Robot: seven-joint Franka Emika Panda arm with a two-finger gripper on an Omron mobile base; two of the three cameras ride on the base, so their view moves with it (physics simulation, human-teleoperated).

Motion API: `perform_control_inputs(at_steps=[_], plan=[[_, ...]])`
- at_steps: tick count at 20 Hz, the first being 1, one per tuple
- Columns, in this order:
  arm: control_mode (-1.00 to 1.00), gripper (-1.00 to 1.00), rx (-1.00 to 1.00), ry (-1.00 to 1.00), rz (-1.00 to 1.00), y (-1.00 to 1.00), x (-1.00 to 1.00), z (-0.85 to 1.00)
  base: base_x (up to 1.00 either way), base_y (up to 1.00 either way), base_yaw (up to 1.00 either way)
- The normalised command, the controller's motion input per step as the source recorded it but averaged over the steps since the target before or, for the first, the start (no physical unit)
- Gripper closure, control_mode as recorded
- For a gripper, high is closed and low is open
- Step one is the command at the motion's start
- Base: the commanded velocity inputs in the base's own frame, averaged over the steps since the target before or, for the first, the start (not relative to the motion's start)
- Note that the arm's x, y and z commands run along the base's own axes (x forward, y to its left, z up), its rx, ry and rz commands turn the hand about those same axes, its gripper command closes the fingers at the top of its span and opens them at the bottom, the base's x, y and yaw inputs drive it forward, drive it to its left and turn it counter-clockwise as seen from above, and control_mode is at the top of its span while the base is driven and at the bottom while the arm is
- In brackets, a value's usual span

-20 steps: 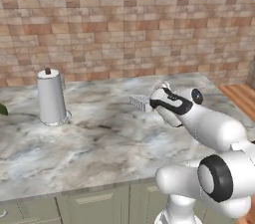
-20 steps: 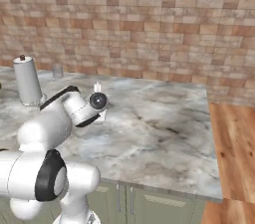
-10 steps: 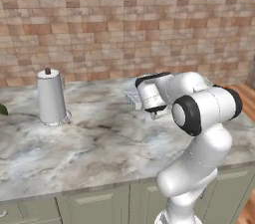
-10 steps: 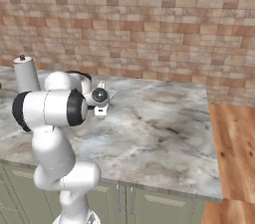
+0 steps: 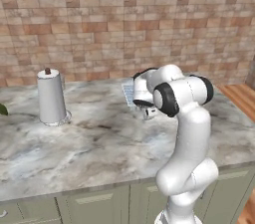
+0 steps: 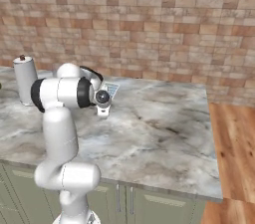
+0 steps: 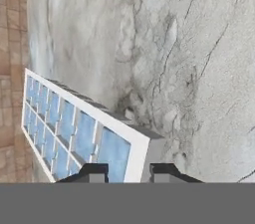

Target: Open the freezer door, pick up the ice cube tray from the freezer, and place it on the dining counter.

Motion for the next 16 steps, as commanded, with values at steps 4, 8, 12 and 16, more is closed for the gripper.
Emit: perform_control_inputs(at_steps=[4, 8, 12, 16], plan=[[-1.0, -1.0, 0.08, 0.01, 0.04, -0.12, -0.01, 0.63, 0.0, 0.0, 0.0], [-1.0, -1.0, 0.02, -0.01, 0.08, 0.0, -0.05, 1.0, 0.0, 0.0, 0.0], [-1.0, -1.0, 0.0, 0.0, 0.04, 0.0, -0.08, 1.0, 0.0, 0.0, 0.0], [-1.0, -1.0, 0.0, 0.09, 0.0, -0.16, -0.43, 1.0, 0.0, 0.0, 0.0]])
